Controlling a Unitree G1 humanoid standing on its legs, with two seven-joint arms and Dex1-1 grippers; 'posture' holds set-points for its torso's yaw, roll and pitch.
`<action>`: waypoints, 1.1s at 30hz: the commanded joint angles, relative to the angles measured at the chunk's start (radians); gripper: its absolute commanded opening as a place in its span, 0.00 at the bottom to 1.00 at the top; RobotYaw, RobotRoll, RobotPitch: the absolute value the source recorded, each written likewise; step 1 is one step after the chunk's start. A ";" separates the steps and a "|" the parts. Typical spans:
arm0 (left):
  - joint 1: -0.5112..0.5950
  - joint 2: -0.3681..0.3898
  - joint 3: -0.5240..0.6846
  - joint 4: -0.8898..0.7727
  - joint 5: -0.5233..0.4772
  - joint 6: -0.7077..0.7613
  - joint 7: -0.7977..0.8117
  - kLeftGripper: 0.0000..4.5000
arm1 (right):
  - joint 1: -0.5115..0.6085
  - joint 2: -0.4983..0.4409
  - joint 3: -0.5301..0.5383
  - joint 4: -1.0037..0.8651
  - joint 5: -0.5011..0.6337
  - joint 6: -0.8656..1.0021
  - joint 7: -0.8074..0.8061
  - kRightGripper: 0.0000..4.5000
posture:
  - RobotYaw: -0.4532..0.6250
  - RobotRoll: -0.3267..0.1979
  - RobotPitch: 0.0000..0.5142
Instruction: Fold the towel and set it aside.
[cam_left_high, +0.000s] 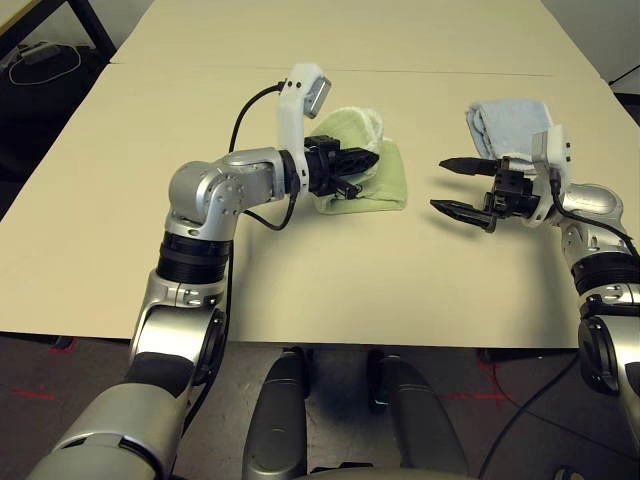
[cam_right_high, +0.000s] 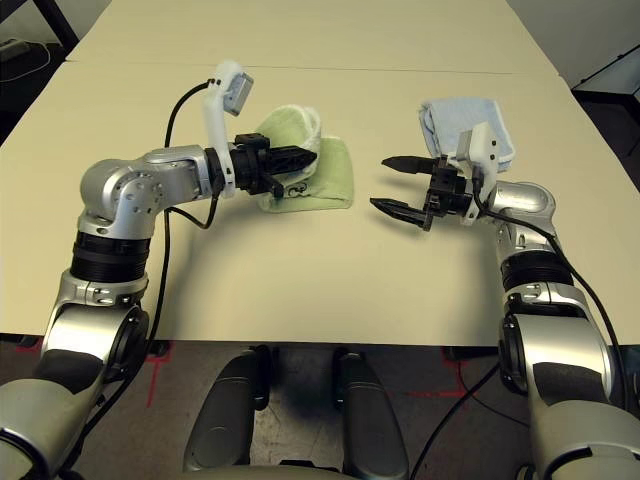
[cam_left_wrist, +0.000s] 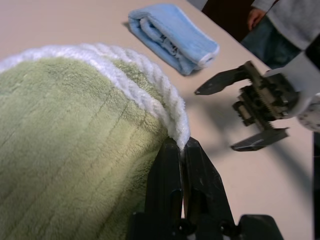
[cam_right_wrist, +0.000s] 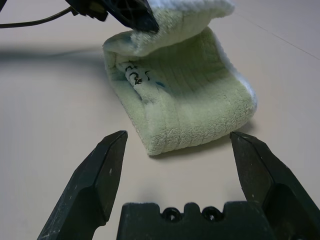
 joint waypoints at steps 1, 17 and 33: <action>-0.013 -0.005 -0.042 0.037 0.046 -0.042 -0.046 0.00 | 0.018 -0.003 0.005 -0.009 -0.001 0.004 0.001 1.00 | 0.56 0.62 0.39; -0.041 -0.020 -0.155 0.140 0.165 -0.124 -0.226 0.00 | 0.019 -0.003 0.005 -0.012 -0.001 0.006 0.001 1.00 | 0.56 0.62 0.39; -0.093 -0.054 -0.177 0.296 0.279 -0.212 -0.325 0.00 | 0.019 -0.002 0.006 -0.019 -0.001 0.009 0.001 1.00 | 0.55 0.62 0.39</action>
